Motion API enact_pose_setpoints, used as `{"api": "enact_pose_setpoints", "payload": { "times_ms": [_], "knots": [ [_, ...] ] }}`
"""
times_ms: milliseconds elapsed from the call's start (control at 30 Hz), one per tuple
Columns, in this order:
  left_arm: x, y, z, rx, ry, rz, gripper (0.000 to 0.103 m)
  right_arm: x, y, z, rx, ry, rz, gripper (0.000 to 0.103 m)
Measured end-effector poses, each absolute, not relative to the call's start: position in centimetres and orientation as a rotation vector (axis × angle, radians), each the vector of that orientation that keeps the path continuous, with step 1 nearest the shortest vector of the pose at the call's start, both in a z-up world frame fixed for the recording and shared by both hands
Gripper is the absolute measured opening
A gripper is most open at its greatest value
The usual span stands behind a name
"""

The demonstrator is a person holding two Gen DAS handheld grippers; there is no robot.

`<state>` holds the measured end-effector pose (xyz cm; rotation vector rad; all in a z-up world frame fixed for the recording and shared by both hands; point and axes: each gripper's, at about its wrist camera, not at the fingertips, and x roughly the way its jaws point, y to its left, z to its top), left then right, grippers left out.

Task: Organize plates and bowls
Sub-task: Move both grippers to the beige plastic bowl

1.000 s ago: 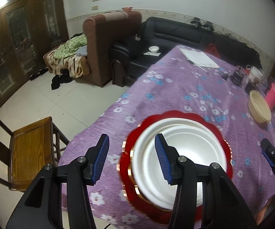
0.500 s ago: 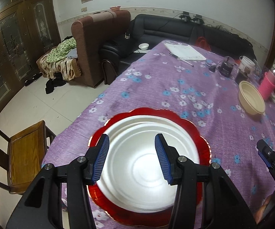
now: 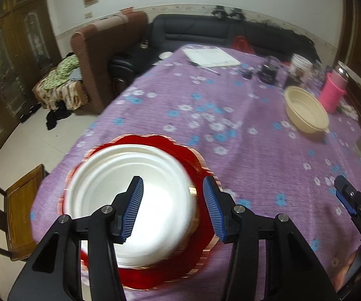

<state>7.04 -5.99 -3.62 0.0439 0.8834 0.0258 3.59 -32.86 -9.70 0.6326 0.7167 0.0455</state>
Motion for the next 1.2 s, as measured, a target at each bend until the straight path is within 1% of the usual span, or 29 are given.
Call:
{"api": "enact_pose_setpoints", "payload": {
  "times_ms": [333, 467, 767, 833, 867, 1000, 1200],
  "knots": [
    [9.1, -16.1, -7.0, 0.116, 1.046, -0.22, 0.048, 3.1, -38.4, -9.4, 0.608, 0.73, -0.051, 0.05],
    [11.3, -19.1, -6.8, 0.129, 1.067, -0.258, 0.048, 4.3, -40.5, -9.1, 0.597, 0.739, -0.084, 0.05],
    [19.2, -21.1, -3.4, 0.05, 1.01, -0.197, 0.048, 10.9, -45.8, -8.6, 0.736, 0.713, -0.084, 0.05],
    [20.9, -21.3, -3.2, 0.019, 1.009, -0.186, 0.052, 12.9, -47.1, -9.0, 0.802, 0.712, -0.077, 0.05],
    [21.7, -21.5, -3.2, 0.0, 1.012, -0.181, 0.054, 13.7, -47.6, -9.3, 0.832, 0.713, -0.071, 0.05],
    [24.2, -22.0, -3.6, -0.064, 1.017, -0.179, 0.054, 17.1, -48.9, -10.3, 0.925, 0.722, -0.048, 0.05],
    [27.6, -22.5, -5.0, -0.143, 1.03, -0.168, 0.054, 20.4, -49.2, -10.8, 0.934, 0.752, -0.045, 0.05]
  ]
}}
